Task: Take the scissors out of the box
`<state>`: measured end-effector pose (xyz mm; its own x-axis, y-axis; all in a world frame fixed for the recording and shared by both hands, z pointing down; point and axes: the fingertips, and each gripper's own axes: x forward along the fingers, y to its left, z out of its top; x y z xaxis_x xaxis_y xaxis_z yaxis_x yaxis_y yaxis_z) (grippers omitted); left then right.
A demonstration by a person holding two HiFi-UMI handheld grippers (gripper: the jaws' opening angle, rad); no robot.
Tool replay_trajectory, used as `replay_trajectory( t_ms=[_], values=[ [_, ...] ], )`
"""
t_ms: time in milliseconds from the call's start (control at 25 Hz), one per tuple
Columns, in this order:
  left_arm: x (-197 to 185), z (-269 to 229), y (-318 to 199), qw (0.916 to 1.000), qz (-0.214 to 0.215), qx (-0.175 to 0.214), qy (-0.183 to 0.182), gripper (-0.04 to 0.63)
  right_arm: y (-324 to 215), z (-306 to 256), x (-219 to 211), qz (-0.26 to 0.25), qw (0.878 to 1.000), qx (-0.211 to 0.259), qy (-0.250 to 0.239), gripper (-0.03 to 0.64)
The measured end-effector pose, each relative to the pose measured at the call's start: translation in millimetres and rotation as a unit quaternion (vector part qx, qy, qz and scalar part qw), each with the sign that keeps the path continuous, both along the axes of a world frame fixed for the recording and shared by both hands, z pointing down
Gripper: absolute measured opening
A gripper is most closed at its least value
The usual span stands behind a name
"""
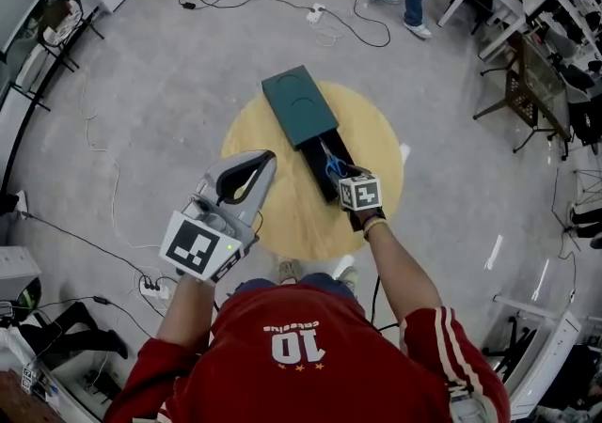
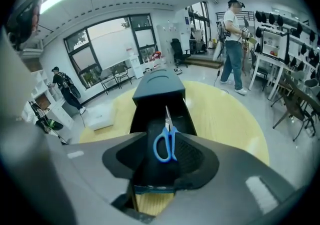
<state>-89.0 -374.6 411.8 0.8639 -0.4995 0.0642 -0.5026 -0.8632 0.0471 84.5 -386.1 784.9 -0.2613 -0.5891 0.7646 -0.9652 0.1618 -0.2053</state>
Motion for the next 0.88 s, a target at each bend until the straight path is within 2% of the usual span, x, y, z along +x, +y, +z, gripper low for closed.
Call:
replay_trajectory(
  t_ms=[200, 240, 400, 680, 880],
  values=[
    [7.4, 11.8, -8.5, 0.9999, 0.007, -0.015, 0.001, 0.003, -3.8, 25.4, 8.4, 0.003, 0.998, -0.060, 0.035, 0.166],
    [8.1, 13.7, -10.2, 0.9998, 0.009, -0.018, 0.002, 0.003, -5.1, 28.0, 9.8, 0.007, 0.997, -0.070, 0.040, 0.144],
    [12.3, 25.2, -15.1, 0.9995, 0.010, -0.028, -0.007, 0.003, -9.9, 35.3, 12.2, 0.008, 0.993, -0.106, 0.052, 0.150],
    [11.8, 34.0, -13.0, 0.9989, 0.013, -0.042, -0.013, 0.003, -1.4, 54.5, 10.4, -0.030, 0.974, -0.205, 0.091, 0.152],
    [7.8, 31.4, -9.9, 0.9990, 0.011, -0.043, -0.010, 0.003, 1.7, 59.0, 12.4, -0.033, 0.967, -0.239, 0.078, 0.138]
  ],
)
